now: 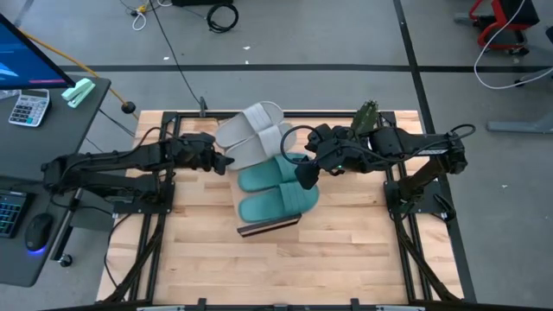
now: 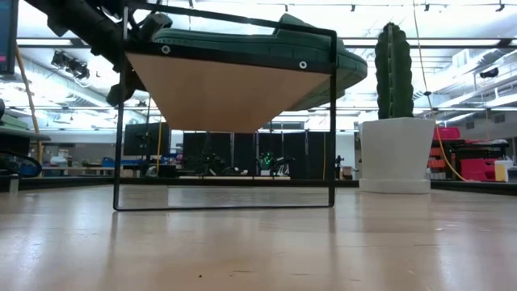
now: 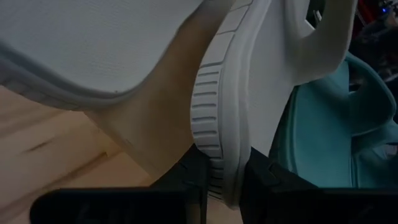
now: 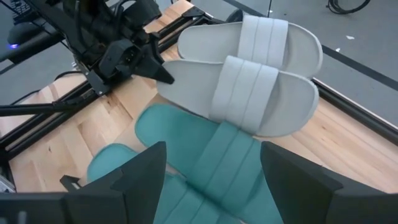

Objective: Pick and place slides into the shelf
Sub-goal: Adjust the white slipper

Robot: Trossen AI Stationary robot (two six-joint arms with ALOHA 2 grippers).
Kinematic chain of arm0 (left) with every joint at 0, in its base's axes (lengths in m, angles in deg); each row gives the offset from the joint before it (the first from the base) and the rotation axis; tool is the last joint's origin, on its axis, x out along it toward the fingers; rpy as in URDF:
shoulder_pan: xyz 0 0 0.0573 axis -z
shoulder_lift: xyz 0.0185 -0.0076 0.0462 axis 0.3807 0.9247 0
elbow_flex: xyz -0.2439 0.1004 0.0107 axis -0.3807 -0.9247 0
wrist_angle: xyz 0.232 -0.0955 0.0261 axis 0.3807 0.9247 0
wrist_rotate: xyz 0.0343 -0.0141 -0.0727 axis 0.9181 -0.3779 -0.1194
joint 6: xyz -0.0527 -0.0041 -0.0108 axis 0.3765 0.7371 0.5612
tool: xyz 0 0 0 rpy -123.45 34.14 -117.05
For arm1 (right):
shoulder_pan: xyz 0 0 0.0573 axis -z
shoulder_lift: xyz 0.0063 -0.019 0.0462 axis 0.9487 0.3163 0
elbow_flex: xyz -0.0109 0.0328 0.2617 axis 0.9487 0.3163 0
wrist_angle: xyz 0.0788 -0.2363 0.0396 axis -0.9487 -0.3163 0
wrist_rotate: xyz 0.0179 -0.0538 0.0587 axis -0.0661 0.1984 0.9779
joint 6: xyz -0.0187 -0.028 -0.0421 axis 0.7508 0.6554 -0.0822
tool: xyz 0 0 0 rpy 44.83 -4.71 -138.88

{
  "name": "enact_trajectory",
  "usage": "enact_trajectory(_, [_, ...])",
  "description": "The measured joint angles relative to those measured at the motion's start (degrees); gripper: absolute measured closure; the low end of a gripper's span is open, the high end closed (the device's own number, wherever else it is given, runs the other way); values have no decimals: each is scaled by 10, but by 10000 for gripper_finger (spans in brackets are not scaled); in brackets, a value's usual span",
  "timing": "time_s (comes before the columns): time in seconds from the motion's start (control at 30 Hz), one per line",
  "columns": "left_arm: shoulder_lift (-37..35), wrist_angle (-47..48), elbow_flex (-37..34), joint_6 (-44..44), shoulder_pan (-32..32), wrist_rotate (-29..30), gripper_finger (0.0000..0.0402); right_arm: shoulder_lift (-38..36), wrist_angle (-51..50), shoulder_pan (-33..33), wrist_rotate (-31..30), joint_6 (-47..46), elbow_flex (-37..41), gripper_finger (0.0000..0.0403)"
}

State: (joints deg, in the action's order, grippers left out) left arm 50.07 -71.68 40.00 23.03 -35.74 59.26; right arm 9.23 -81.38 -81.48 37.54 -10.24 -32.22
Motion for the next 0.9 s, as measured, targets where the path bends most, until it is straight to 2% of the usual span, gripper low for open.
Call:
enact_trajectory(0.3, [3, 34, 1, 10, 0, -30, 347, 0, 0, 0, 0, 0, 0, 135])
enact_trajectory(0.53, [1, 33, -1, 57, 0, -48, 348, 0, 0, 0, 0, 4, 0, 135])
enact_trajectory(0.9, [-49, 13, -5, 83, -27, -35, 348, 0, 0, 0, 0, 4, 0, 135])
